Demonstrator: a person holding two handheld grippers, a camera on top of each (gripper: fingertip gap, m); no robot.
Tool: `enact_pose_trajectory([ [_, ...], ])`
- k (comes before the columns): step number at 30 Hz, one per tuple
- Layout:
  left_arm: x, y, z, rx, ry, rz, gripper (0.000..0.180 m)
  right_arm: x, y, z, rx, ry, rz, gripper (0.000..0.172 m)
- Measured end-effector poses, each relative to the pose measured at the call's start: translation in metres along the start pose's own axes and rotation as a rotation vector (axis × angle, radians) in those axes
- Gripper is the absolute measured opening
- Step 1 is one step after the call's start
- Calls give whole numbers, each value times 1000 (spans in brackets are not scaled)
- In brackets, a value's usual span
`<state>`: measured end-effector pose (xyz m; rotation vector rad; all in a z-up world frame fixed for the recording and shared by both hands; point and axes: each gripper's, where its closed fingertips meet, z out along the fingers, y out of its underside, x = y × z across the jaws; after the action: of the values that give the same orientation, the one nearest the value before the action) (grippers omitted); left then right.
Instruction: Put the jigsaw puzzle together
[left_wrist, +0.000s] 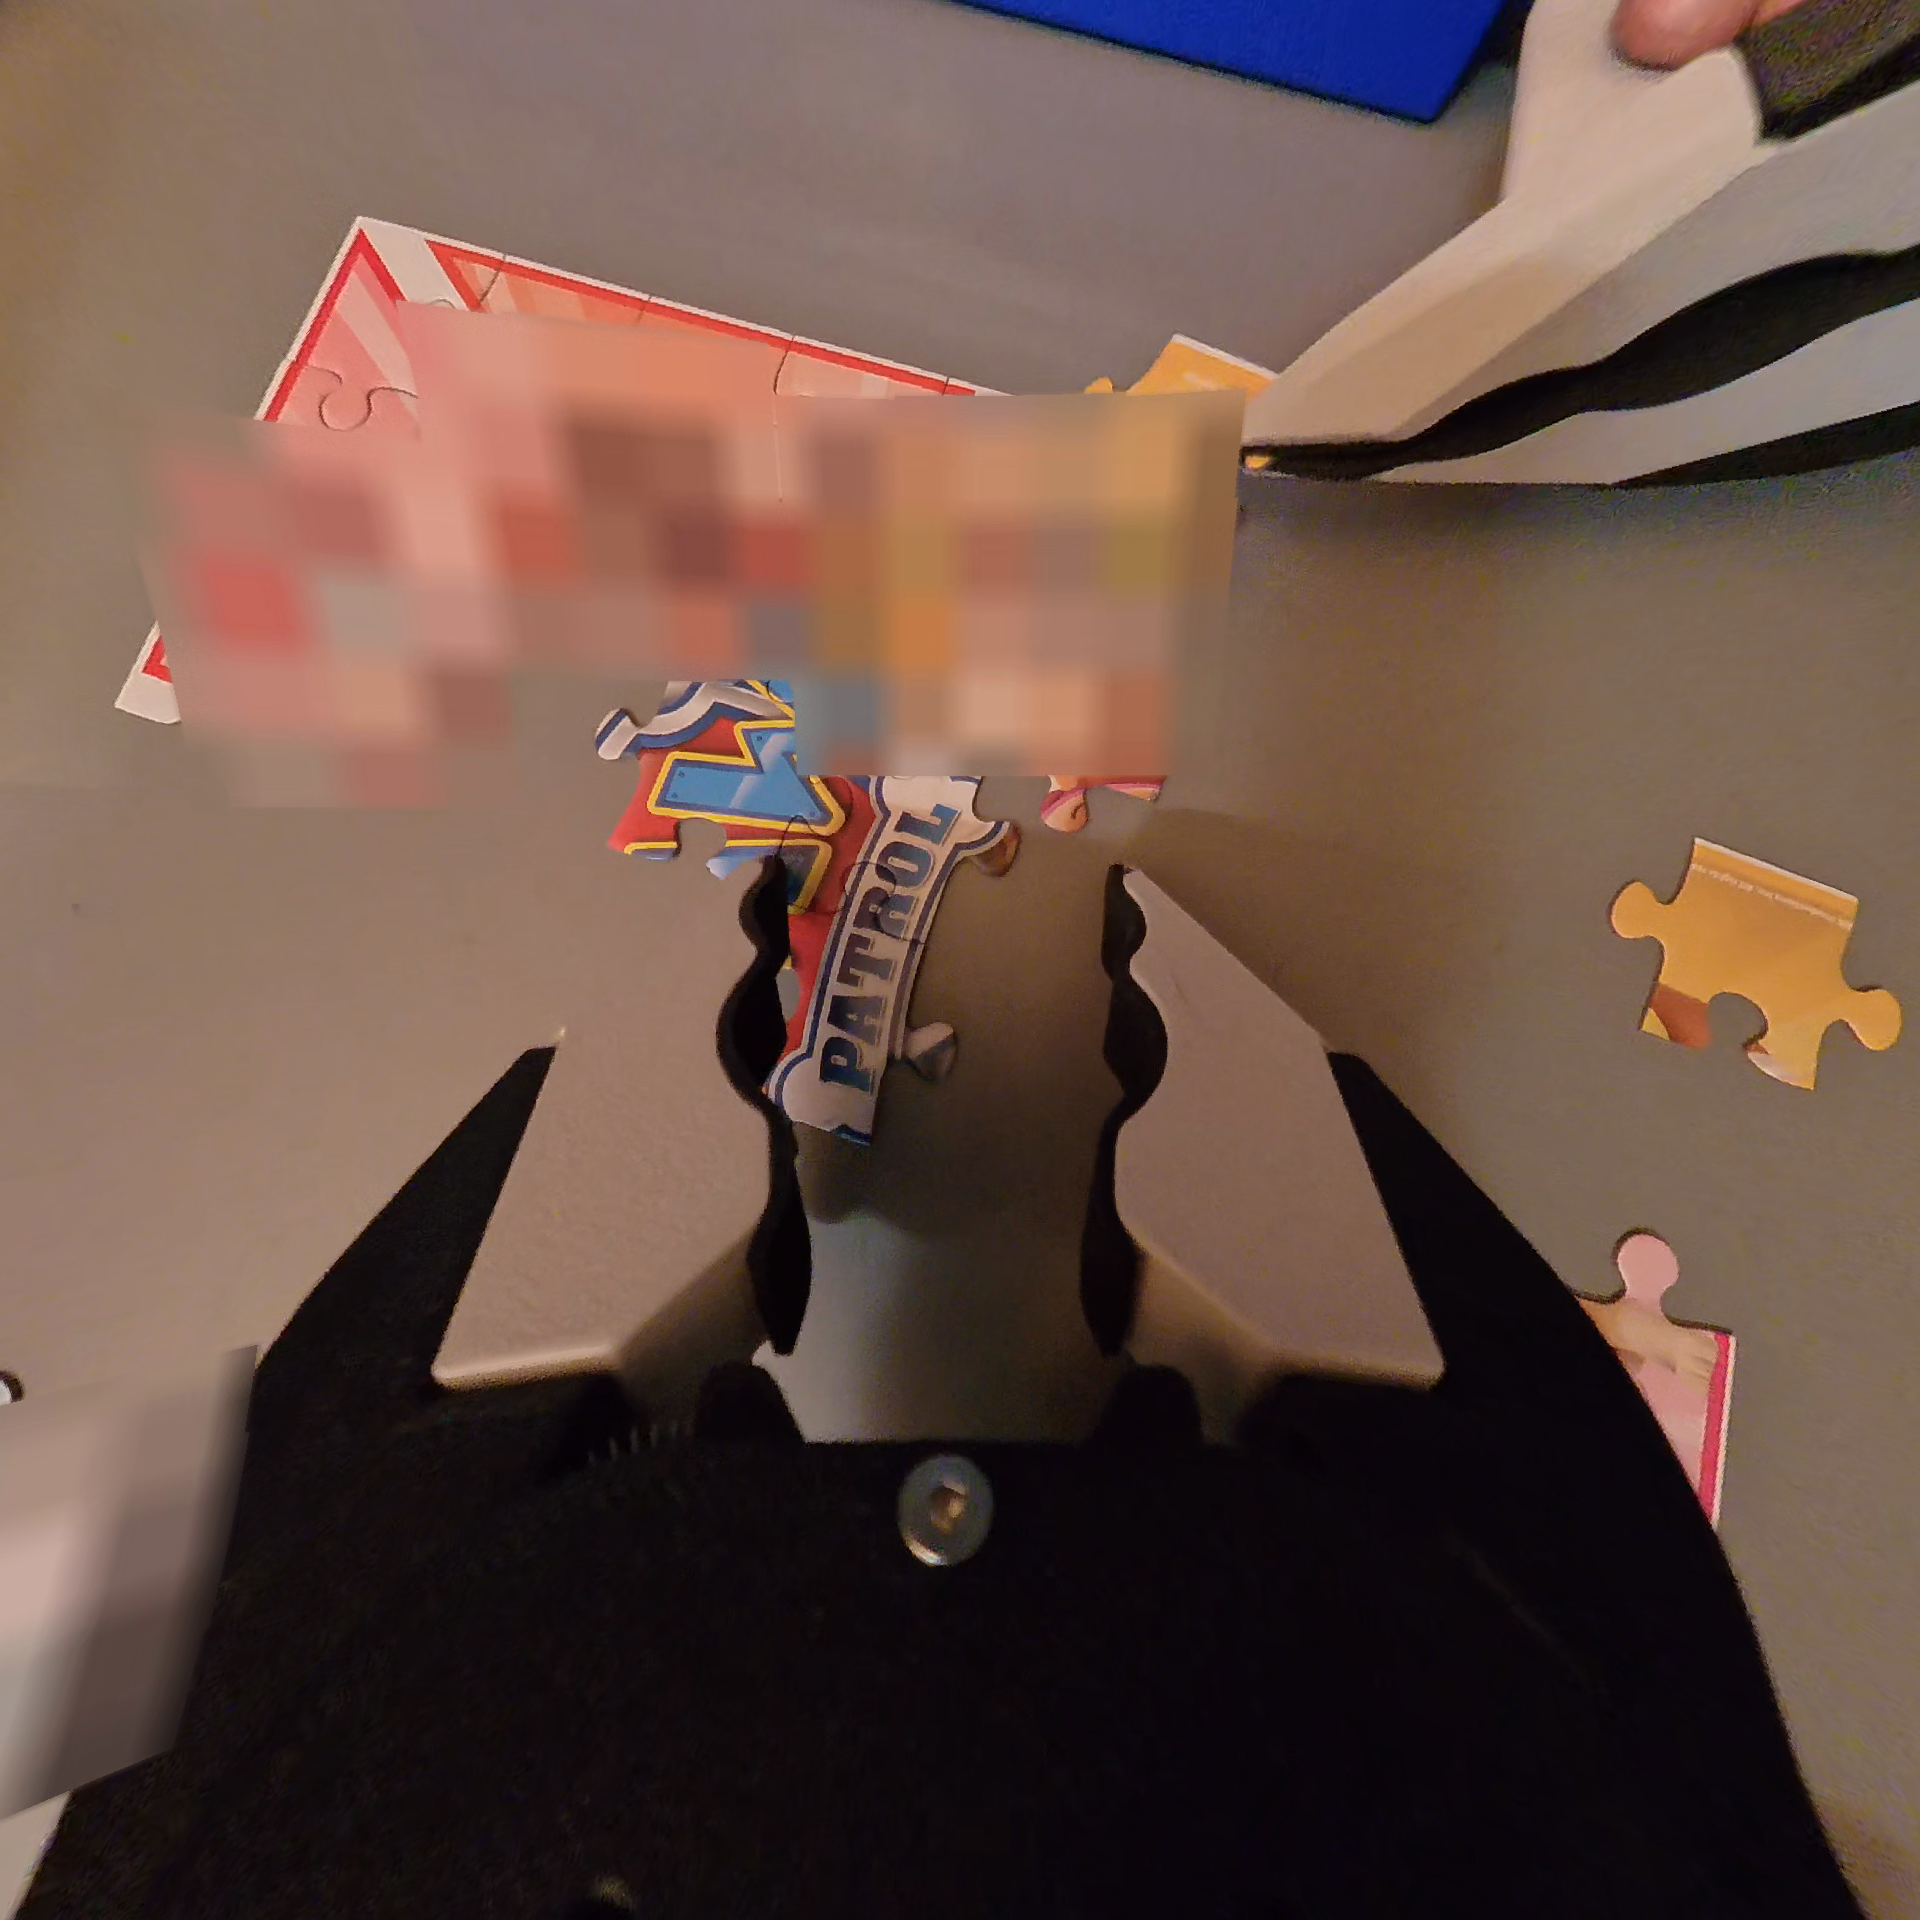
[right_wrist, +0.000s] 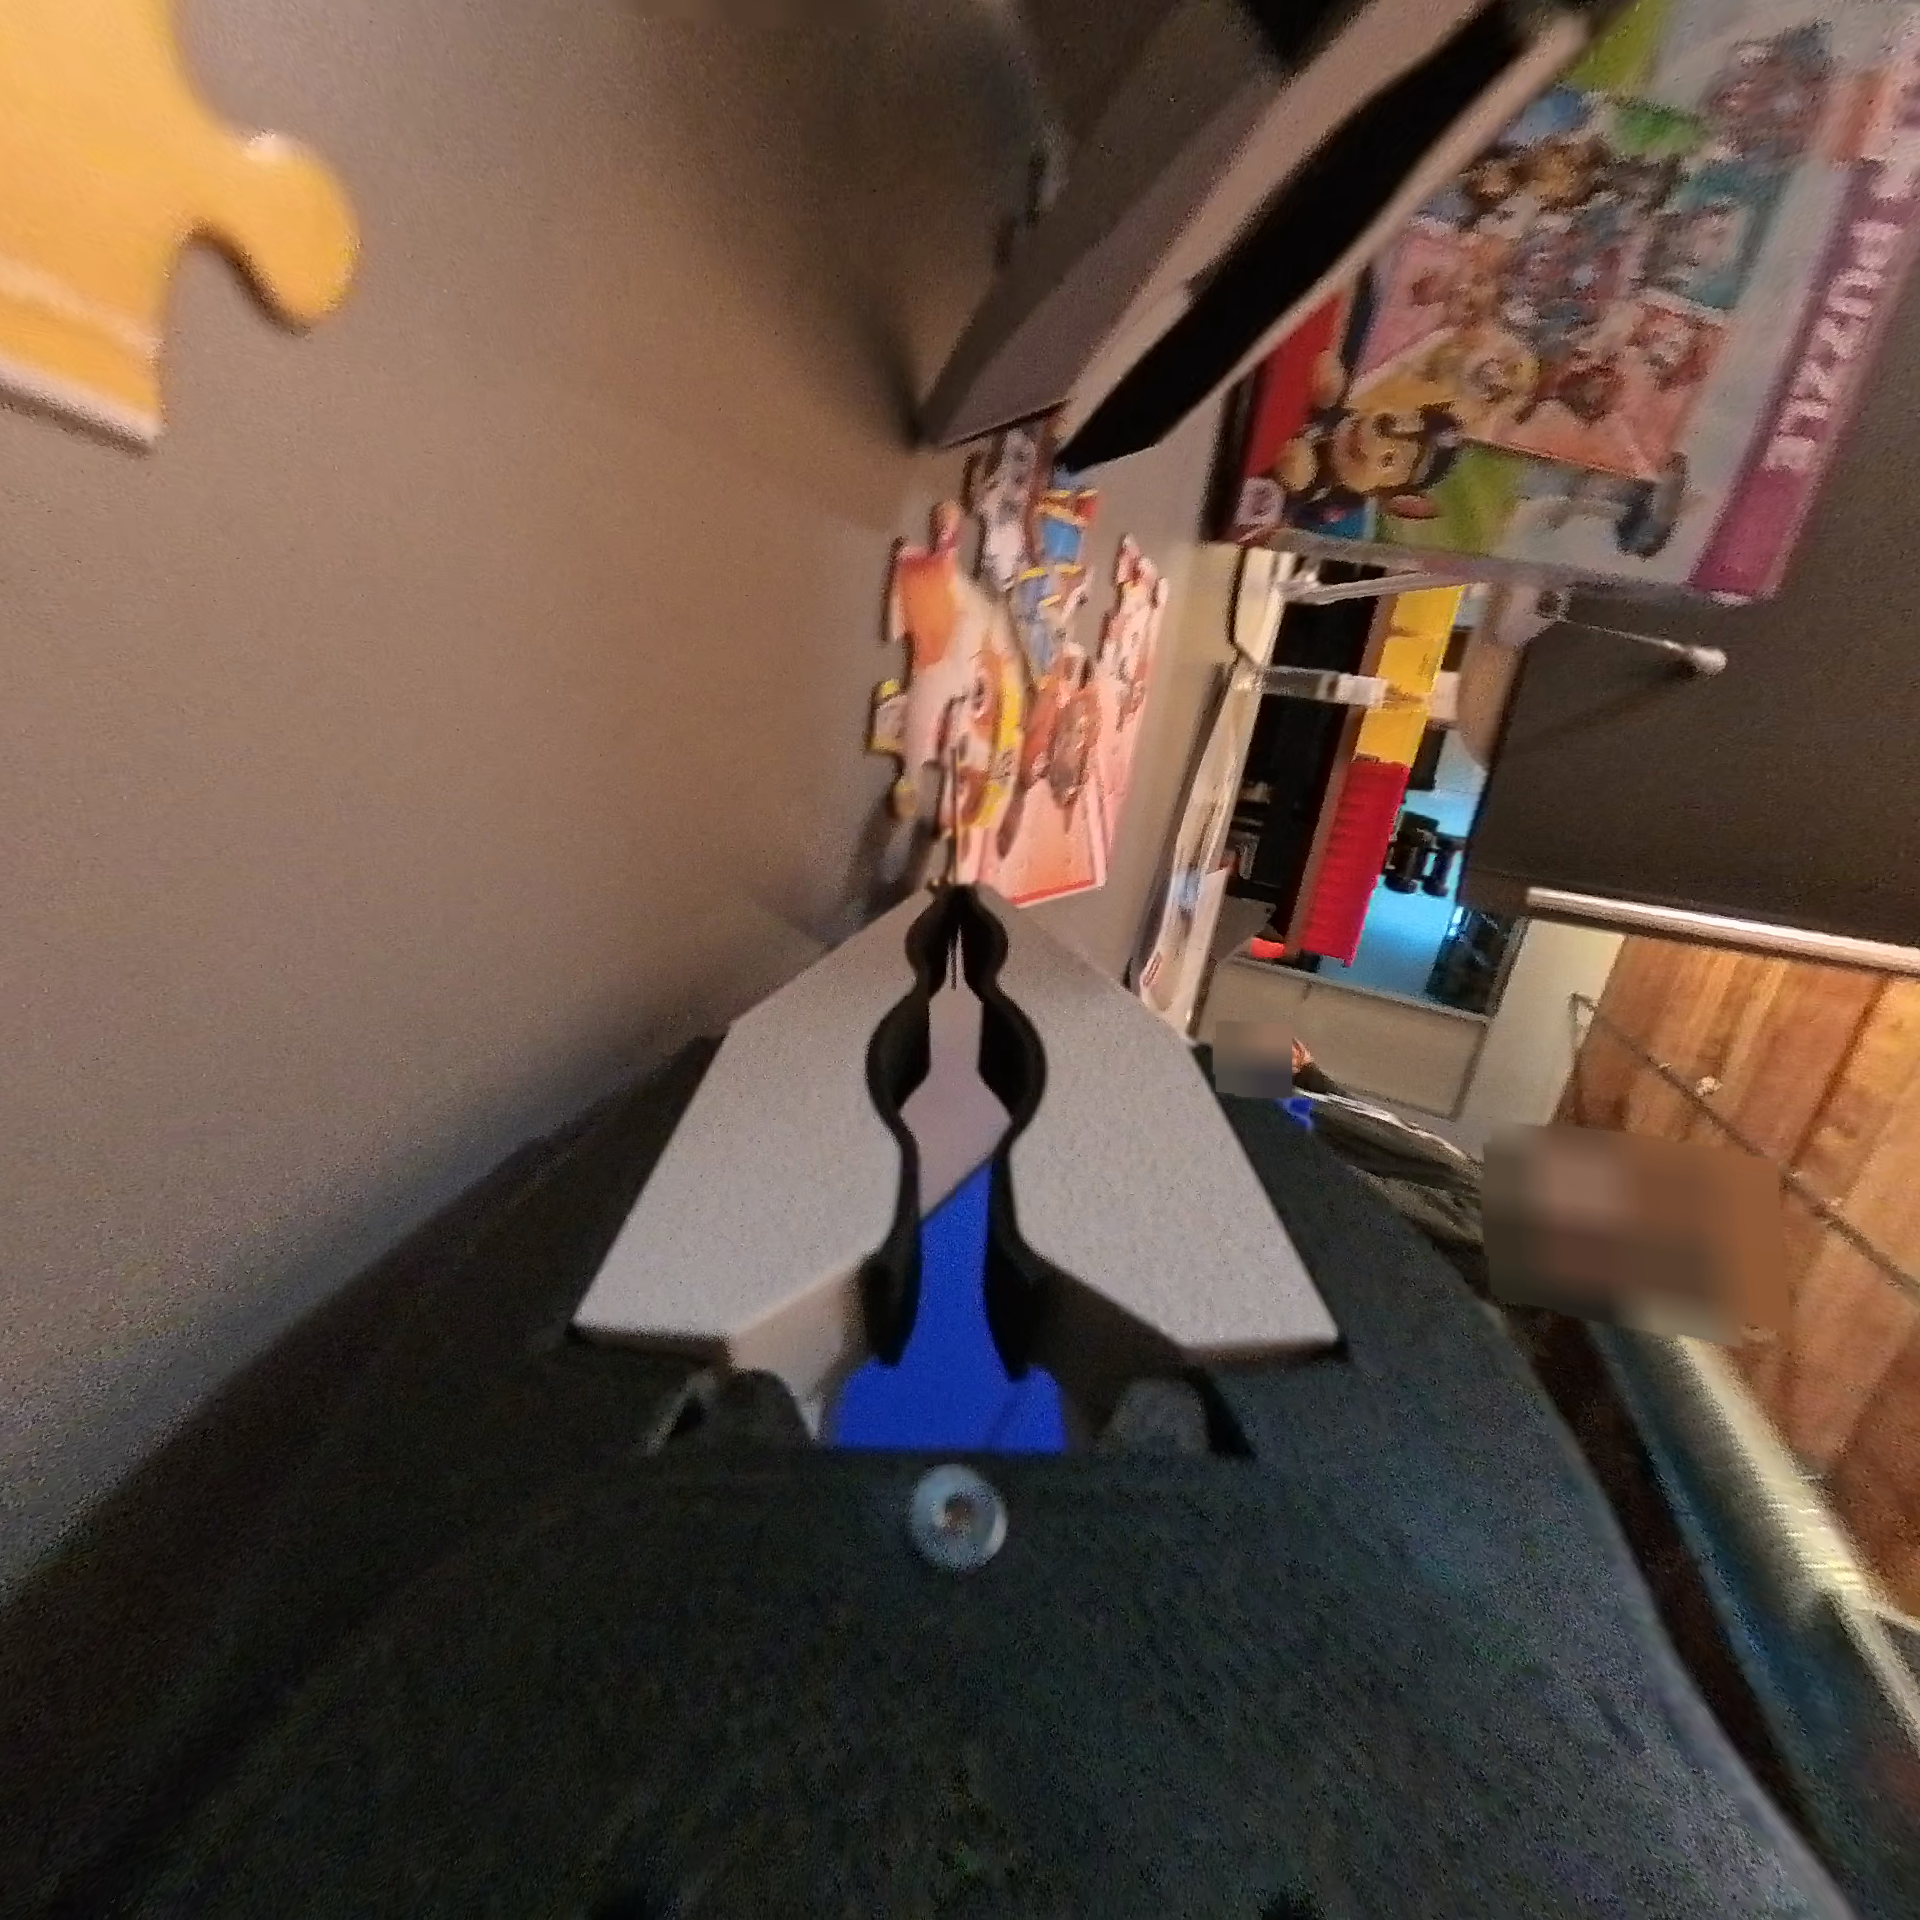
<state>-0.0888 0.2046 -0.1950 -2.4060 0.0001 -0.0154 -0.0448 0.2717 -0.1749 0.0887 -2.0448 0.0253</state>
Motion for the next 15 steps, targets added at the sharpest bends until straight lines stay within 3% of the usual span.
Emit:
enact_pose_trajectory([
  [6, 0, 0, 0, -1, -7, 1, 59, -6, -11, -1, 11, -56, -48, 2],
  [11, 0, 0, 0, 0, -3, 0, 59, -9, 7, 0, -99, -115, -29, 17],
  [15, 0, 0, 0, 8, 1, -8, 59, -12, 16, -8, -189, -169, 185, 22],
])
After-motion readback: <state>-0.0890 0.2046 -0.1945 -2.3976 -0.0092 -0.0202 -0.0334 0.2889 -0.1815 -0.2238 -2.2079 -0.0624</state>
